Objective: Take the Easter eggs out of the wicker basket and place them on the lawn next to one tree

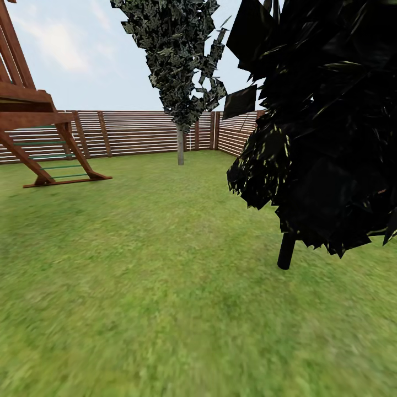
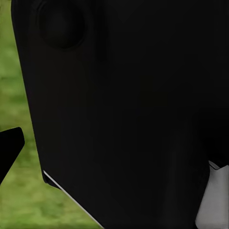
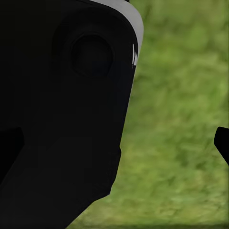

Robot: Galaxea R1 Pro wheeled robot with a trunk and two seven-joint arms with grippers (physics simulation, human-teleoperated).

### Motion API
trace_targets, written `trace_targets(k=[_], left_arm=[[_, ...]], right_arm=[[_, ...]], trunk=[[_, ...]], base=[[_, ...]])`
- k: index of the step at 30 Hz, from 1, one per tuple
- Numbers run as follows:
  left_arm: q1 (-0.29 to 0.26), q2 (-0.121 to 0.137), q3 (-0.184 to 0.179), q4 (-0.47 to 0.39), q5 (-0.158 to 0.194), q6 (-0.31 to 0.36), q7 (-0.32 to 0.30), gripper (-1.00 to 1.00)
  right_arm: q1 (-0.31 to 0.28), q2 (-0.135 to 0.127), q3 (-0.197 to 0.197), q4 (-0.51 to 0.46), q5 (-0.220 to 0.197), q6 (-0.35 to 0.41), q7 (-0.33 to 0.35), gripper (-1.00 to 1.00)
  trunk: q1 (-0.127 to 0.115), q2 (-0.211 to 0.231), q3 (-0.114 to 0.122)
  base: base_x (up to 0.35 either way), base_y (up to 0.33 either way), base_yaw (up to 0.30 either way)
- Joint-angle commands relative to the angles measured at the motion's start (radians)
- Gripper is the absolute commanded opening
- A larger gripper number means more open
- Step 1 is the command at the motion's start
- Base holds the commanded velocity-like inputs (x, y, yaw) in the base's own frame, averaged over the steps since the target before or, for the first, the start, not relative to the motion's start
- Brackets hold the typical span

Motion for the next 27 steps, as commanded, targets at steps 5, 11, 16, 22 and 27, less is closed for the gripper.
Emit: trace_targets(k=[5,11,16,22,27], left_arm=[[0.001,0.000,0.000,-0.002,-0.001,0.000,-0.002,1.00],[0.001,0.000,-0.001,-0.002,-0.001,0.000,-0.002,1.00],[0.001,0.000,-0.001,-0.002,-0.001,0.000,-0.002,1.00],[0.001,0.000,-0.001,-0.002,-0.001,0.000,-0.002,1.00],[0.001,0.000,-0.001,-0.002,-0.001,0.000,-0.002,1.00]], right_arm=[[-0.001,0.000,0.005,0.002,0.001,-0.001,0.000,1.00],[-0.001,0.000,0.005,0.002,0.001,-0.001,0.000,1.00],[-0.001,0.000,0.005,0.002,0.001,-0.001,0.001,1.00],[-0.001,0.000,0.005,0.002,0.001,-0.001,0.000,1.00],[-0.001,0.000,0.005,0.002,0.001,-0.001,0.001,1.00]], trunk=[[0.000,0.000,-0.001],[0.000,0.000,-0.001],[0.000,0.000,-0.001],[0.000,0.000,-0.001],[0.000,0.000,-0.001]], base=[[0.000,0.000,0.000],[0.000,0.000,0.000],[0.000,0.000,0.000],[0.000,0.000,0.000],[0.000,0.000,0.000]])
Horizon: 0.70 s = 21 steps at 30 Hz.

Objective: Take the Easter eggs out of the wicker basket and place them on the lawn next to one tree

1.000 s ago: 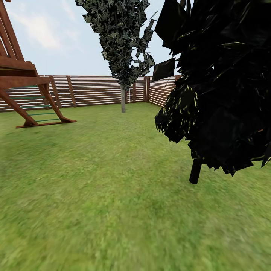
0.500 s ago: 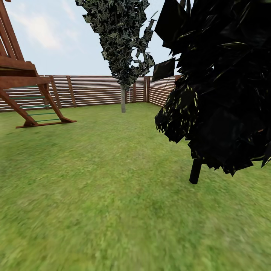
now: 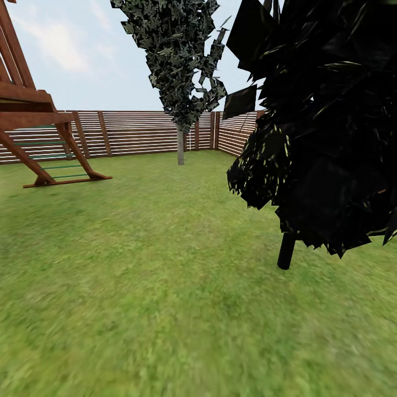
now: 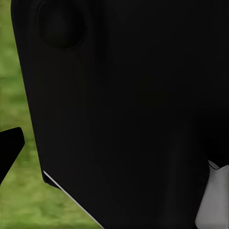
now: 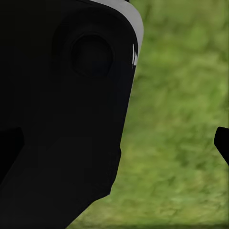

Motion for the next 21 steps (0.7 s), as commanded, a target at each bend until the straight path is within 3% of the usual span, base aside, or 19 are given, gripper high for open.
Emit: trace_targets(k=[1,21], left_arm=[[0.001,0.000,-0.001,-0.002,-0.001,0.000,-0.002,1.00],[0.001,0.000,-0.001,-0.002,-0.001,-0.001,-0.002,1.00]], right_arm=[[-0.001,0.000,0.005,0.002,0.001,-0.001,0.001,1.00],[-0.001,0.000,0.005,0.002,0.001,-0.001,0.000,1.00]], trunk=[[0.000,0.000,-0.001],[0.000,0.000,-0.001]], base=[[0.000,0.000,0.000],[0.000,0.000,0.000]])
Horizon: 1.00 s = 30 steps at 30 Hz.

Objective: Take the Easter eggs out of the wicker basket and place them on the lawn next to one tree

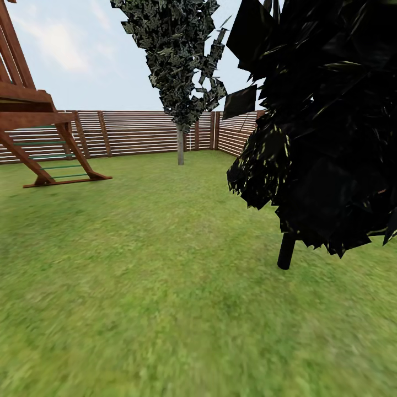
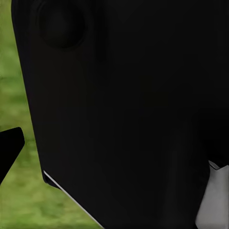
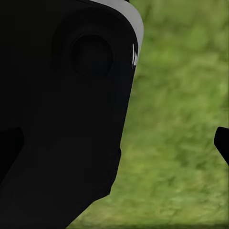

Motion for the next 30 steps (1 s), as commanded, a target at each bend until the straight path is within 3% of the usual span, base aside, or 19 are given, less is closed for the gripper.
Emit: trace_targets(k=[1,30], left_arm=[[0.001,0.000,-0.001,-0.002,-0.001,0.000,-0.002,1.00],[0.001,0.000,-0.001,-0.002,0.000,0.001,-0.002,1.00]], right_arm=[[-0.001,0.000,0.005,0.002,0.001,-0.001,0.001,1.00],[-0.001,0.000,0.005,0.002,0.001,-0.001,0.001,1.00]], trunk=[[0.000,0.000,-0.001],[0.000,0.000,-0.001]], base=[[0.000,0.000,0.000],[0.000,0.000,0.000]])
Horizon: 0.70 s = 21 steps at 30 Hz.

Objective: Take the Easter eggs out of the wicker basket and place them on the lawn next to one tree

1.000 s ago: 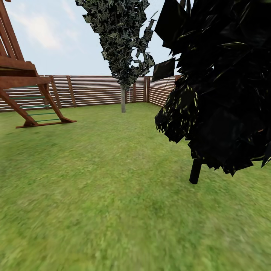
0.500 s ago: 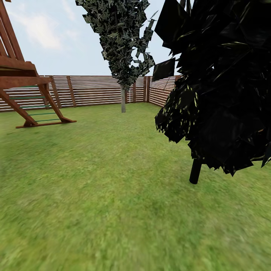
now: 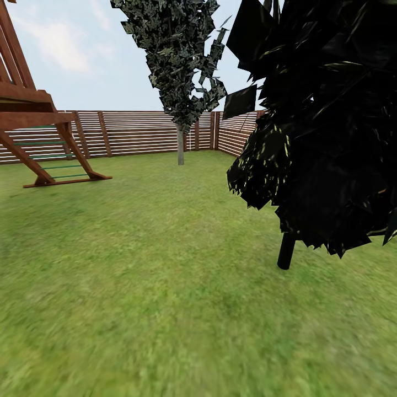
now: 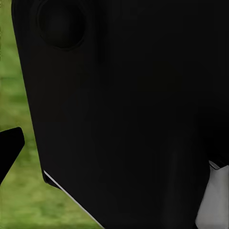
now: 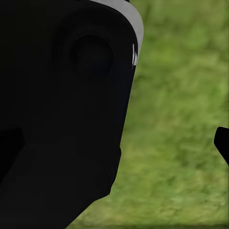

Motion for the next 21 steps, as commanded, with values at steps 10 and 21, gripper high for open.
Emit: trace_targets(k=[10,21], left_arm=[[0.001,0.000,-0.001,-0.002,-0.001,0.000,-0.002,1.00],[0.001,0.000,-0.001,-0.002,-0.001,0.000,-0.002,1.00]], right_arm=[[-0.001,0.000,0.005,0.002,0.001,-0.001,0.001,1.00],[-0.001,0.000,0.005,0.002,0.001,-0.001,0.001,1.00]], trunk=[[0.000,0.000,-0.001],[0.000,0.000,-0.001]], base=[[0.000,0.000,0.000],[0.000,0.000,0.000]])
